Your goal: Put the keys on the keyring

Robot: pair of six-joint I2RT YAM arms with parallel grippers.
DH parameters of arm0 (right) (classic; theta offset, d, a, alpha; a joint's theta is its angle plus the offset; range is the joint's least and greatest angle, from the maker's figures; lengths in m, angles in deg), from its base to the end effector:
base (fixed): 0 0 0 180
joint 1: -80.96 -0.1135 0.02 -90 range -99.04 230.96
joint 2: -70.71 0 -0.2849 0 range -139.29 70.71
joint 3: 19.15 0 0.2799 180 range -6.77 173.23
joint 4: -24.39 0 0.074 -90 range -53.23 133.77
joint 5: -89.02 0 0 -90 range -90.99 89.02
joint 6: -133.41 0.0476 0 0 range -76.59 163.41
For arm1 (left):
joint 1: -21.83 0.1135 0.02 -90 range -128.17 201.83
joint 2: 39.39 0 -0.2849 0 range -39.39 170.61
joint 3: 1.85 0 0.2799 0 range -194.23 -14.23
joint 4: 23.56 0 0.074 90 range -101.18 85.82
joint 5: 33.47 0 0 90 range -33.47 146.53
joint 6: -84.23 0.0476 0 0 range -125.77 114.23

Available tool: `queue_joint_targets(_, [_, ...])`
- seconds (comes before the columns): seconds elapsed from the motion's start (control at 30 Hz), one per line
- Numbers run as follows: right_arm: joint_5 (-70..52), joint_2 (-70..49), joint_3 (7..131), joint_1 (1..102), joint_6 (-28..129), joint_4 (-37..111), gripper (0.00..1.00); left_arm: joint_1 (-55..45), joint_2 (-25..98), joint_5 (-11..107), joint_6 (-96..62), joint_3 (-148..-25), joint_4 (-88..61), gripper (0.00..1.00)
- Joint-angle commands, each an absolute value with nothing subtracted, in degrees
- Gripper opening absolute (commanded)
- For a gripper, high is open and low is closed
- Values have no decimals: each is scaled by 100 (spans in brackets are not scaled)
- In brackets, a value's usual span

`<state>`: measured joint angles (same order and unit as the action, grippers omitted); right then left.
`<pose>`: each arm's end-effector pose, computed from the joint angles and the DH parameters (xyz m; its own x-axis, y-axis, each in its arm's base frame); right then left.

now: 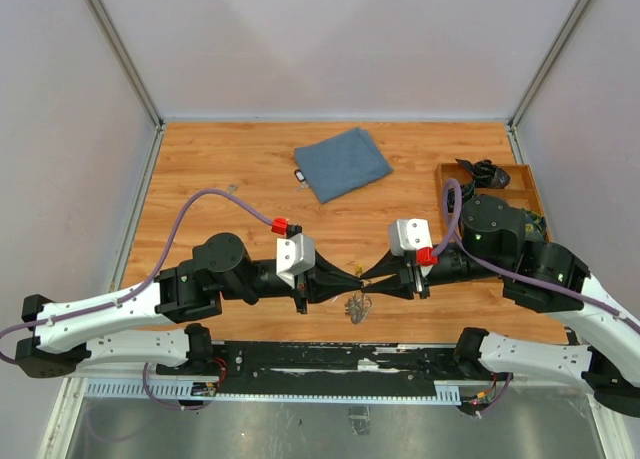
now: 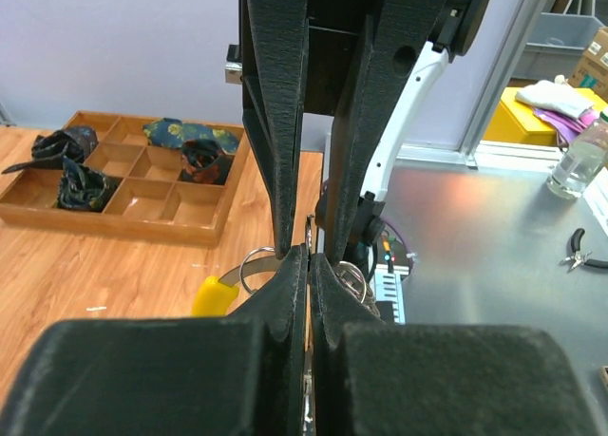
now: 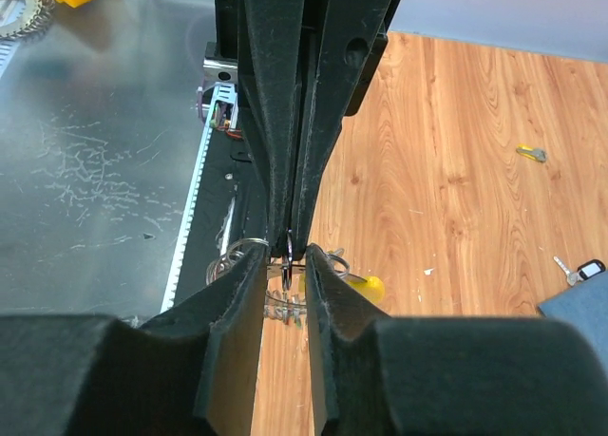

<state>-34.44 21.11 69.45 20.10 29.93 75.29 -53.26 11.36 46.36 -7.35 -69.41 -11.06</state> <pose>0.0570 0.1561 0.4832 0.1335 -0.1600 -0.9781 -0.9875 -0.1052 -0.1175 0.0506 -0.2227 0.4242 -0.0081 -0.0749 -0.9972 0.9966 0.0811 -0.0142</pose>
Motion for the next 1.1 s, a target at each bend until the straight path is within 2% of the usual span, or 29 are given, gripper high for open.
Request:
queue_joint_targets(0.0, [-3527, 2097, 7000, 1926, 3030, 7690, 22, -5323, 1080, 4620, -636, -7195, -1288, 1])
queue_joint_targets(0.17, [-3453, 2126, 7017, 1926, 3007, 7717, 21, -5323, 1067, 4642, -605, -7215, -1226, 0])
queue_joint_targets(0.3, [-3296, 2198, 7013, 1926, 2968, 7717, 31, -5323, 1062, 4634, -601, -7214, -1207, 0])
queue_joint_targets(0.5, [-3191, 2242, 6989, 1926, 2959, 7725, 32, -5323, 1056, 4608, -603, -7215, -1197, 1])
queue_joint_targets(0.73, [-3281, 2178, 6964, 1926, 2962, 7757, 23, -5323, 1081, 4502, -637, -7230, -1207, 1])
queue_joint_targets(0.93, [-3296, 2149, 6972, 1930, 2963, 7747, 22, -5323, 1104, 4468, -635, -7241, -1183, 1])
queue_joint_targets(1.07, [-3342, 2125, 6978, 1926, 2976, 7736, 17, -5323, 1132, 4424, -635, -7239, -1180, 0])
